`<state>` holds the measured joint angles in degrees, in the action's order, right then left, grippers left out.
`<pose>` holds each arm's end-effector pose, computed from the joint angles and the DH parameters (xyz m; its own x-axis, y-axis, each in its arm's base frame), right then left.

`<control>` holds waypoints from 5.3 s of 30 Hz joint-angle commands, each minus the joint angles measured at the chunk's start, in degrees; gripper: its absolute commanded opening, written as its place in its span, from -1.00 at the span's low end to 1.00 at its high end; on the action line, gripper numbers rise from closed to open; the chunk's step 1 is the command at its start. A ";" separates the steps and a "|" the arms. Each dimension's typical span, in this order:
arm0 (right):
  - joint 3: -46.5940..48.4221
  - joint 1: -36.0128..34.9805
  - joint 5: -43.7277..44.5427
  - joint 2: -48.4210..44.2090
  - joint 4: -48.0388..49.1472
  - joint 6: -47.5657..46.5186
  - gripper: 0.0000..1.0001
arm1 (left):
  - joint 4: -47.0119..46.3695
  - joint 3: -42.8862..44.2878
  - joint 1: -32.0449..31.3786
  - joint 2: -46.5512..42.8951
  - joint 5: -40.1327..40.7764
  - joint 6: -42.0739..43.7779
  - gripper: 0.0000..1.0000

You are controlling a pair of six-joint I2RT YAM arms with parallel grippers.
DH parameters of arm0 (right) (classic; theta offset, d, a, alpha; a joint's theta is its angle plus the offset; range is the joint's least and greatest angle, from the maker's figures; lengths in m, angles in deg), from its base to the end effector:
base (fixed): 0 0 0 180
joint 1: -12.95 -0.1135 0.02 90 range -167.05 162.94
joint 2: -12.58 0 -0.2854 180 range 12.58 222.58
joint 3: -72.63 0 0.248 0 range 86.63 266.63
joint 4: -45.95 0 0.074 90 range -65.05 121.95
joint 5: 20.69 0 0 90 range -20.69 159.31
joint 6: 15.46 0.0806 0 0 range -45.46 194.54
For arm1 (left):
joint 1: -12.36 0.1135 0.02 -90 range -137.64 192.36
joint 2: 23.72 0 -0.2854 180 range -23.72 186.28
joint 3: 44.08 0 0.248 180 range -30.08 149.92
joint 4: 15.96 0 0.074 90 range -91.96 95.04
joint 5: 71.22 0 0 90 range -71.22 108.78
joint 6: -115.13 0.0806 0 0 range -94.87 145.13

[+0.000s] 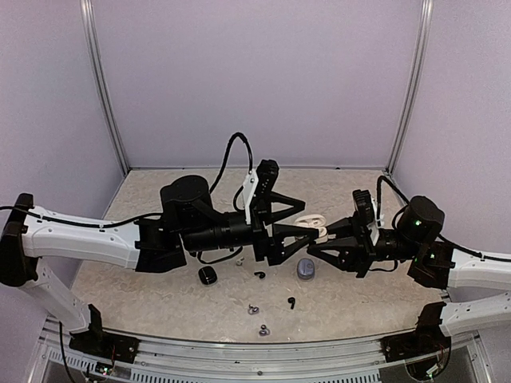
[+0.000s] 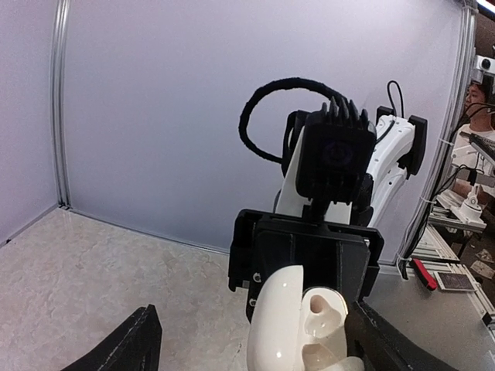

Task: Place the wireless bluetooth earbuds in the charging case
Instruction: Adjust the left earbud in the left side groove of the charging case, then pick up the right earbud from the center of the board.

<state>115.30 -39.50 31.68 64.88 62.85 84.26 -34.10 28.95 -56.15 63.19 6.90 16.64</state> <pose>0.0991 0.2097 0.3153 -0.0923 0.0993 -0.9908 -0.9957 -0.0145 0.0913 0.1303 -0.3762 0.3503 -0.1186 -0.0931 -0.9886 0.9790 0.1554 -0.1321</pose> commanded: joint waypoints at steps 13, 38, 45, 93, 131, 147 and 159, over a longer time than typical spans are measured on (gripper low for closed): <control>0.52 -0.95 1.42 -1.73 1.55 1.08 -1.00 | 2.23 2.85 -3.03 -2.02 0.78 6.63 0.86; 1.29 -0.95 -0.49 -0.81 1.76 1.27 -1.00 | 5.95 -1.98 -2.04 -7.90 5.88 6.76 0.67; 1.39 -0.96 -1.47 -0.52 1.97 1.11 -1.00 | 5.41 -1.90 -1.26 -7.31 6.17 6.01 0.62; 1.65 -1.06 -2.34 -0.40 2.36 1.88 -1.00 | 2.51 -4.23 -1.28 -8.28 3.68 10.42 0.59; 0.29 -0.90 1.83 -2.48 1.93 1.92 -1.00 | 2.09 -3.84 -1.65 -6.35 -0.06 10.43 0.77; -0.87 2.42 8.98 -4.94 -4.97 4.39 -0.99 | 30.00 -7.17 10.50 -11.52 17.74 -8.48 0.47; -1.17 3.21 11.44 -3.17 -8.09 3.38 -0.98 | 23.65 -14.71 11.54 -3.03 19.38 -12.17 0.20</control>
<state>115.01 -36.99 41.76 61.88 54.85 87.80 -2.34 18.89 -43.58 59.33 25.13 6.37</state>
